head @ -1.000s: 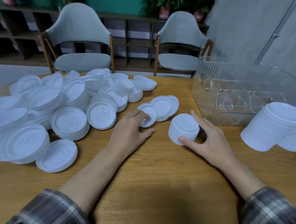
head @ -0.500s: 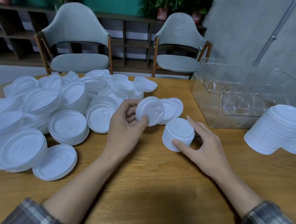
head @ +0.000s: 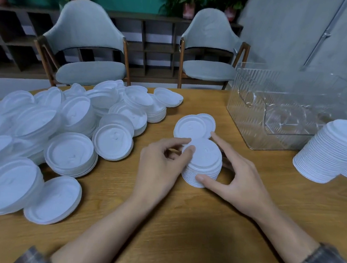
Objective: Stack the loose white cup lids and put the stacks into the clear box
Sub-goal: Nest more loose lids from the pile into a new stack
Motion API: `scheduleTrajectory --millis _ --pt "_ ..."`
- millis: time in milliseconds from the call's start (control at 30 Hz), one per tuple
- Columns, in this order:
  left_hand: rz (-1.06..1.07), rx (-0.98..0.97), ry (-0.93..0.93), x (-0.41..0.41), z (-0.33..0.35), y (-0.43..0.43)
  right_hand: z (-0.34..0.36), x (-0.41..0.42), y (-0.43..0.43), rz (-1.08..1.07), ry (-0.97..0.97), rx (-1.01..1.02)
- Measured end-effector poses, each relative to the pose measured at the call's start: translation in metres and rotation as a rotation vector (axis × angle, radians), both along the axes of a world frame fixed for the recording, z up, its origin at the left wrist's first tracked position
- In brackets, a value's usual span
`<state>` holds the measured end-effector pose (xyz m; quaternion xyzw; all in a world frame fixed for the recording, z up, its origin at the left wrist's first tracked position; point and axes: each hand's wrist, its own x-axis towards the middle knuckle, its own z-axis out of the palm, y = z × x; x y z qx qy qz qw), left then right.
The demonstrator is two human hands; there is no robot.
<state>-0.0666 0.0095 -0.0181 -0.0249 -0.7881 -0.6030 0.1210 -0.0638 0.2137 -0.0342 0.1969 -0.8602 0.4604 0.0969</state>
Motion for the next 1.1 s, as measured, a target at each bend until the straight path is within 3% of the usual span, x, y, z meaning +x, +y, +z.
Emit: scheduleTrajectory --millis 367,1100 --pt "-0.076 -0.285 0.116 0.007 0.0 0.003 -0.004 -0.003 0.003 0.029 0.038 0.022" --pt "-0.04 -0.217 0.14 0.007 -0.001 0.009 -0.005 -0.005 0.004 0.024 0.024 0.024"
